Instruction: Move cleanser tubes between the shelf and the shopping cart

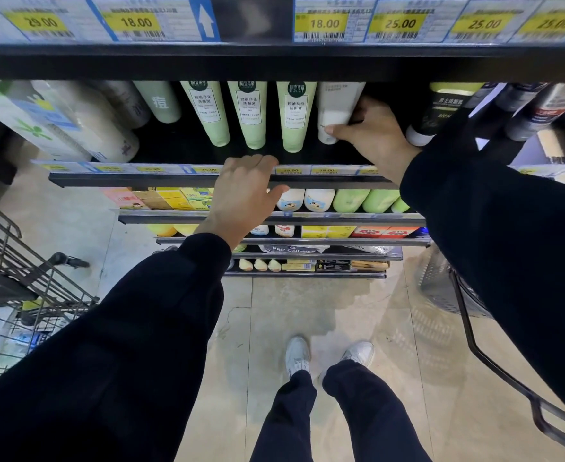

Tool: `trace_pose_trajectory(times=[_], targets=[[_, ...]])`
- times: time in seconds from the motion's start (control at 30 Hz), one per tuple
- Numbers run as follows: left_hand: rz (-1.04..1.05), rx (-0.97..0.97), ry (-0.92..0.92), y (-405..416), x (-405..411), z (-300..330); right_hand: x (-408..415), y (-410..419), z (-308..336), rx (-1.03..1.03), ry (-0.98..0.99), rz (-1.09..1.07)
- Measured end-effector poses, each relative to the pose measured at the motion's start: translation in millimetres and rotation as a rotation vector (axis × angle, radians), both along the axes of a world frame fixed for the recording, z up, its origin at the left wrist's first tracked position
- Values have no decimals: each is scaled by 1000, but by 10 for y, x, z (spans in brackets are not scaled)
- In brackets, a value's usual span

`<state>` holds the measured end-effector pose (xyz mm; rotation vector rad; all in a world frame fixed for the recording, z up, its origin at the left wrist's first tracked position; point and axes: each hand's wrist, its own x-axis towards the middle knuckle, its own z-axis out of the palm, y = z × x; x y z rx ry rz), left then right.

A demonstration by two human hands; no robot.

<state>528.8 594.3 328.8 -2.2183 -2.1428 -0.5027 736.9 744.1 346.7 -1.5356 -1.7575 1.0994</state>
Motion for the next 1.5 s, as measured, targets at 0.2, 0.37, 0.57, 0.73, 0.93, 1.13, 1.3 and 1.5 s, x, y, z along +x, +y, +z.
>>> trace_pose_trajectory(times=[0.2,0.37,0.57,0.73,0.93,1.13,1.3,1.5], targets=[[3,-3,-13,-15,14,53,119,-99,78,-41,-122,12],[11,-58,-30,-14,47,150,256,-357,178,35,-325,61],[30,-110,-26,-27,100,242,358,-714,351,123,-575,257],[10,-179,-19,-120,125,415,434,-1025,538,192,-602,294],[76,-201,-46,-537,176,744,395,-1421,863,239,-589,354],[279,-126,-97,-1220,107,983,251,-1707,1144,302,-557,456],[481,-109,-119,-1906,46,1125,10,-2042,1227,318,-522,629],[691,-104,-106,-2917,21,1168,-341,-2689,1164,312,-428,858]])
